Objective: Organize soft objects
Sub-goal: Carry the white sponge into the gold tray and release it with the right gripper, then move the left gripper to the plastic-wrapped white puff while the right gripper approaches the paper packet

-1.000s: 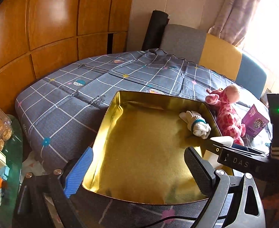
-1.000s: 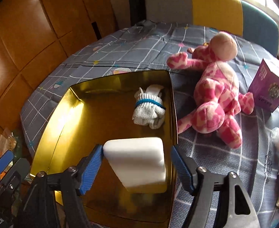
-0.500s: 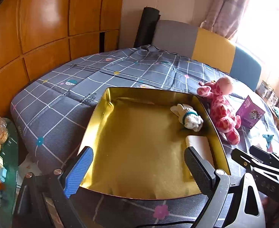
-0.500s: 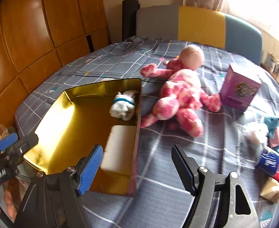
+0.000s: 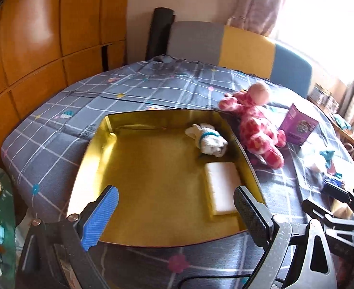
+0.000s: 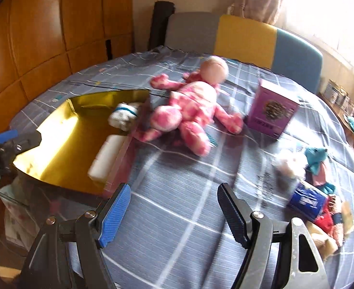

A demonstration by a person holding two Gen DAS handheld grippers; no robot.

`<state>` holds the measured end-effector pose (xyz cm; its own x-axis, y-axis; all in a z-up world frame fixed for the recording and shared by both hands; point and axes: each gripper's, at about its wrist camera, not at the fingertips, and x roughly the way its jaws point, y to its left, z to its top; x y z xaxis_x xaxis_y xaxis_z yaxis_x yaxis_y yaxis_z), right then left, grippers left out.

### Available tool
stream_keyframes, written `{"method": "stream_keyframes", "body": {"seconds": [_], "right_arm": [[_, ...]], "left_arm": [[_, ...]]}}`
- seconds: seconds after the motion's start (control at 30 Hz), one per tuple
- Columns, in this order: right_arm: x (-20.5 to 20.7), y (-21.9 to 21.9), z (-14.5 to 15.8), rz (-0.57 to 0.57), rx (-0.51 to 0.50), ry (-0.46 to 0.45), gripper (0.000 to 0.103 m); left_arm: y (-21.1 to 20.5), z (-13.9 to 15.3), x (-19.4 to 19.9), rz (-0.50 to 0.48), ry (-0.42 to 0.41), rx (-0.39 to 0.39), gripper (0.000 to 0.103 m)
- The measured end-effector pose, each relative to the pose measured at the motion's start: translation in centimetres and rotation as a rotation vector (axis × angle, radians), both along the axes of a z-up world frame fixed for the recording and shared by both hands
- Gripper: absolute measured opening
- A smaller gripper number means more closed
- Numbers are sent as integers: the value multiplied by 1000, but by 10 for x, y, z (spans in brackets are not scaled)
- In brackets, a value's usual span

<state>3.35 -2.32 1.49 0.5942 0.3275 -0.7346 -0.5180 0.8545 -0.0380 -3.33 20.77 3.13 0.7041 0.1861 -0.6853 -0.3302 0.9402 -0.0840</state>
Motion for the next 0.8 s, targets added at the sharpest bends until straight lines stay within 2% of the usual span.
{"method": "stream_keyframes", "body": {"seconds": [0.23, 0.37, 0.53, 0.67, 0.8], "right_arm": [[18, -53, -4, -89, -55, 12, 76], [36, -95, -2, -188, -63, 14, 76], [63, -156, 6, -345, -19, -13, 76], [82, -209, 7, -524, 36, -47, 76], [92, -255, 2, -714, 158, 13, 76]], "left_arm": [[-31, 8, 17, -105, -5, 11, 97], [-51, 14, 28, -170, -7, 16, 97], [-79, 20, 43, -260, -4, 20, 97], [-107, 23, 60, -343, 2, 25, 97], [-136, 19, 89, -413, 37, 16, 96]]}}
